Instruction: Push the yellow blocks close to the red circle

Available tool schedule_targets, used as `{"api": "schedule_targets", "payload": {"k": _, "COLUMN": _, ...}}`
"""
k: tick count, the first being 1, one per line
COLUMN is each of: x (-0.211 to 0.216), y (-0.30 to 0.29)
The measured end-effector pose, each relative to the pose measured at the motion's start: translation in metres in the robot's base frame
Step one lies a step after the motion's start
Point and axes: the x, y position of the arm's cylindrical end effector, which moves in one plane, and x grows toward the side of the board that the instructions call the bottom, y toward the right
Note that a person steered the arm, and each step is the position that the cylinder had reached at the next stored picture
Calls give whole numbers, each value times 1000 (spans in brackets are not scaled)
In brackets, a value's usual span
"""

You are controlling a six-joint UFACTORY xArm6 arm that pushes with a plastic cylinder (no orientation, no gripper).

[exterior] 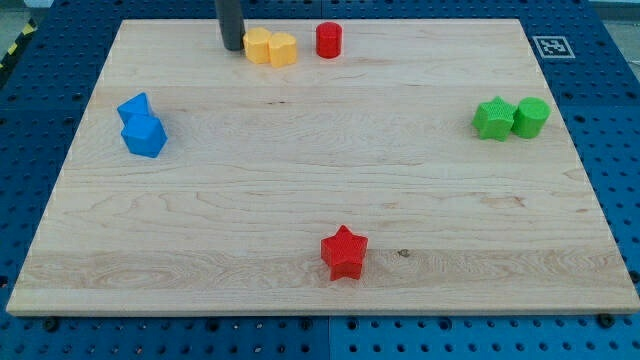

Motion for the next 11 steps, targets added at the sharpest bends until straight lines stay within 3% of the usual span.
{"api": "schedule_targets", "payload": {"k": 2, "x": 0, "y": 55}}
{"api": "schedule_targets", "payload": {"k": 4, "x": 53, "y": 63}}
{"api": "schedule_targets", "payload": {"k": 6, "x": 57, "y": 105}}
{"api": "schedule_targets", "payload": {"k": 11, "x": -1, "y": 114}}
